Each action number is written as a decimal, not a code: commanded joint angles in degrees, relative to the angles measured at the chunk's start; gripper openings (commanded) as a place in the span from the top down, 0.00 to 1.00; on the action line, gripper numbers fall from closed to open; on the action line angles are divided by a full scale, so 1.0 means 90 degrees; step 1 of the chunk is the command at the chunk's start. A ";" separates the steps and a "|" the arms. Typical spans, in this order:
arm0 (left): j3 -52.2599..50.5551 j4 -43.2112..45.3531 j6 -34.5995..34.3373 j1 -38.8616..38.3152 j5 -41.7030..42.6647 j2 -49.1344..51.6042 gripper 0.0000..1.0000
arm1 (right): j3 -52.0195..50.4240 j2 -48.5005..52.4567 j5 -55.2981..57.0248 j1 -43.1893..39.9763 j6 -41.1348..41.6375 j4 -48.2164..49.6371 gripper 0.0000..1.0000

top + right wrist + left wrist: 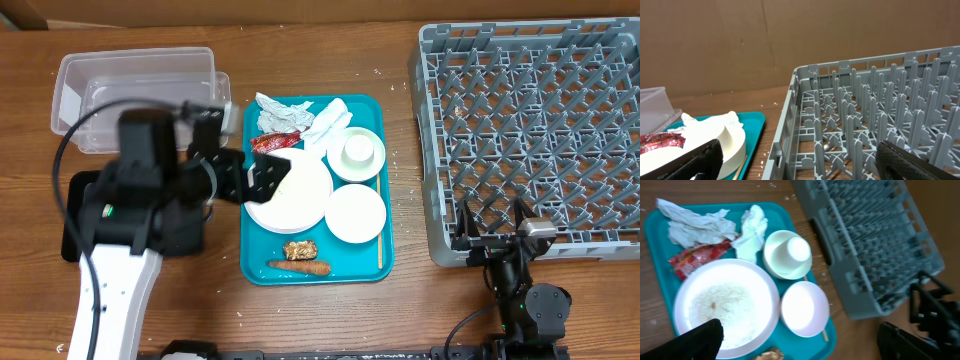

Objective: Sort waste into correct bins and load items into the dishwasher
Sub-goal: 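Move the left gripper over the white rice plate on the teal tray, then lower the left gripper and pinch the rim of the white plate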

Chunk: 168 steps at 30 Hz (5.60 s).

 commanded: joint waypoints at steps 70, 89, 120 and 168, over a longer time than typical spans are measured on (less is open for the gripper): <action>-0.0517 0.0032 0.0029 -0.2633 -0.3772 0.3191 0.00 | -0.0063 -0.0068 0.0036 0.0034 -0.0024 0.0027 0.00; -0.0401 0.1214 0.0078 -0.2618 -0.4243 0.4048 0.00 | -0.0063 -0.0068 0.0036 0.0034 -0.0024 0.0027 0.00; -0.0168 0.1593 0.0748 -0.2608 -0.3298 0.4048 0.00 | -0.0063 -0.0068 0.0036 0.0034 -0.0024 0.0027 0.00; -0.0194 0.2232 0.0075 -0.2917 -0.3740 0.4490 0.00 | -0.0063 -0.0068 0.0036 0.0034 -0.0024 0.0027 0.00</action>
